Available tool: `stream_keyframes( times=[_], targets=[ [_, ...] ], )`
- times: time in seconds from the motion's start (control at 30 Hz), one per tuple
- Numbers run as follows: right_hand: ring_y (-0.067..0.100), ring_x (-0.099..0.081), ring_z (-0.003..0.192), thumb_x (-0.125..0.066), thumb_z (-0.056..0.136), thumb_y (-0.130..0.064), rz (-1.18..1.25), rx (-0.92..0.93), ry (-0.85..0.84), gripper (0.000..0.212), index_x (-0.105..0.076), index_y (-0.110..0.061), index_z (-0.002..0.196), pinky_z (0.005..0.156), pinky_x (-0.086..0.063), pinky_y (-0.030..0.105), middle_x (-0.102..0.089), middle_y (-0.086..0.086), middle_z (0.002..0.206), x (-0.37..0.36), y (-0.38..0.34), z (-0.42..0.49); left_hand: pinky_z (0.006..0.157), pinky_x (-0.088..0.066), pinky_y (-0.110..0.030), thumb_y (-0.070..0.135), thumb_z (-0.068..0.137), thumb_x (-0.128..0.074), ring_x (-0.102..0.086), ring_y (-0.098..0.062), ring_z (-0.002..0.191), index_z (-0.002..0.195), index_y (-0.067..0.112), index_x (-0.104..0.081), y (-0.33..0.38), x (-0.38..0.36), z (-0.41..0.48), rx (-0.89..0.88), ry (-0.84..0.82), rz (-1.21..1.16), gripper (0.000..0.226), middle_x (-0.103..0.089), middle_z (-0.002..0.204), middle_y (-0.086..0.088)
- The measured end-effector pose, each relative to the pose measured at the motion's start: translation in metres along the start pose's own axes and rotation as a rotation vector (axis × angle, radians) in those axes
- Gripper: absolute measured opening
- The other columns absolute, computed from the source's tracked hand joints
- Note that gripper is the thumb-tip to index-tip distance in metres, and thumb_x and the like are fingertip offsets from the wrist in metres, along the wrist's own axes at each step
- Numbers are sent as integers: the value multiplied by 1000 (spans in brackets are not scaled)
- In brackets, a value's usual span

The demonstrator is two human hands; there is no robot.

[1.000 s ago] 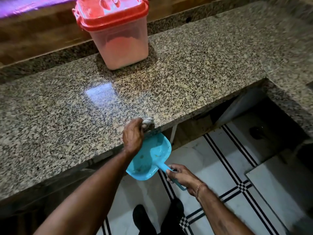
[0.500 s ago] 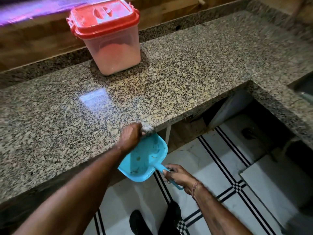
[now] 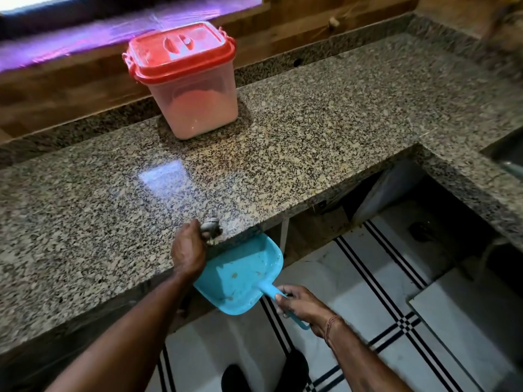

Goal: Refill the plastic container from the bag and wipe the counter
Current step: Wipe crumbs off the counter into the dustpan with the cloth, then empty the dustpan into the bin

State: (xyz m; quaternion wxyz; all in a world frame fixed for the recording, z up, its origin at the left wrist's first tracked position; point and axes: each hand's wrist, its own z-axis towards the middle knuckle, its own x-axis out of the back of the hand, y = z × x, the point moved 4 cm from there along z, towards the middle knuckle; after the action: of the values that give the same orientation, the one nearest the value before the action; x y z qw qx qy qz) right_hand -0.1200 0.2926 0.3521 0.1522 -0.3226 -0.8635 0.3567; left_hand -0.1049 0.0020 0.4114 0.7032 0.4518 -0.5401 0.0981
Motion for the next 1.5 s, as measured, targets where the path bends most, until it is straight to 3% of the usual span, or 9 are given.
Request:
stream_keyframes(
  times=[0.17,0.33,0.43,0.6,0.73,0.87,1.0,1.1,1.5],
  targets=[
    [2,-60,69,-60,100,-28,35,7,3,23,-67,-15,118,73,-52,22,-66,-4,82,-1,9,10,55,-40,-29,41,107,-25,-58,-21,71,94,14,-63,39,-28,1,-42,-30,-121,48,-66,86,-7],
    [7,-58,68,-61,100,-23,50,17,10,8,-68,-19,98,74,-48,27,-63,-3,75,-3,13,15,56,-46,-27,38,106,-37,-59,-17,73,95,21,-64,68,-45,16,-233,-175,-55,34,-64,88,3],
    [5,-60,67,-60,101,-22,34,35,7,10,-66,-20,93,72,-47,23,-61,-4,75,-2,15,12,70,-57,-39,32,105,-47,-63,-23,80,98,13,-67,63,-33,34,-242,-186,-76,29,-67,95,-4],
    [1,-62,67,-62,100,-26,37,37,21,7,-67,-20,99,76,-50,23,-63,-8,77,5,17,16,63,-49,-26,26,102,-57,-59,-14,75,93,16,-71,68,-43,33,-399,-175,91,19,-64,95,2],
    [4,-60,67,-63,99,-25,42,12,20,10,-69,-17,101,75,-48,28,-63,-7,73,2,22,16,57,-39,-17,22,105,-46,-53,-10,68,75,25,-49,63,-53,16,-494,-213,137,30,-57,84,6],
    [8,-59,70,-62,99,-22,46,10,17,19,-69,-9,111,73,-49,25,-65,-2,75,-2,22,16,67,-56,-33,16,104,-47,-55,-16,77,87,16,-54,57,-41,14,-514,-215,228,19,-59,89,-1],
    [7,-58,68,-60,101,-20,24,10,14,16,-68,-9,109,67,-47,20,-63,0,75,-9,28,17,67,-54,-38,21,93,-64,-60,-23,86,97,15,-67,35,-45,-35,-617,-298,327,7,-64,95,-3],
    [3,-56,61,-58,101,-16,-44,28,-9,21,-66,-2,114,62,-46,17,-60,0,74,-21,31,13,69,-48,-40,28,90,-56,-62,-29,95,88,19,-69,-9,-44,-66,-404,-369,387,16,-64,94,-3],
    [9,-54,68,-59,101,-19,-401,82,-279,15,-70,-11,97,64,-46,20,-59,0,73,-155,34,-2,74,-49,-38,35,89,-62,-68,-33,96,94,20,-70,-190,71,-165,446,9,-100,17,-74,95,-4]
  ],
)
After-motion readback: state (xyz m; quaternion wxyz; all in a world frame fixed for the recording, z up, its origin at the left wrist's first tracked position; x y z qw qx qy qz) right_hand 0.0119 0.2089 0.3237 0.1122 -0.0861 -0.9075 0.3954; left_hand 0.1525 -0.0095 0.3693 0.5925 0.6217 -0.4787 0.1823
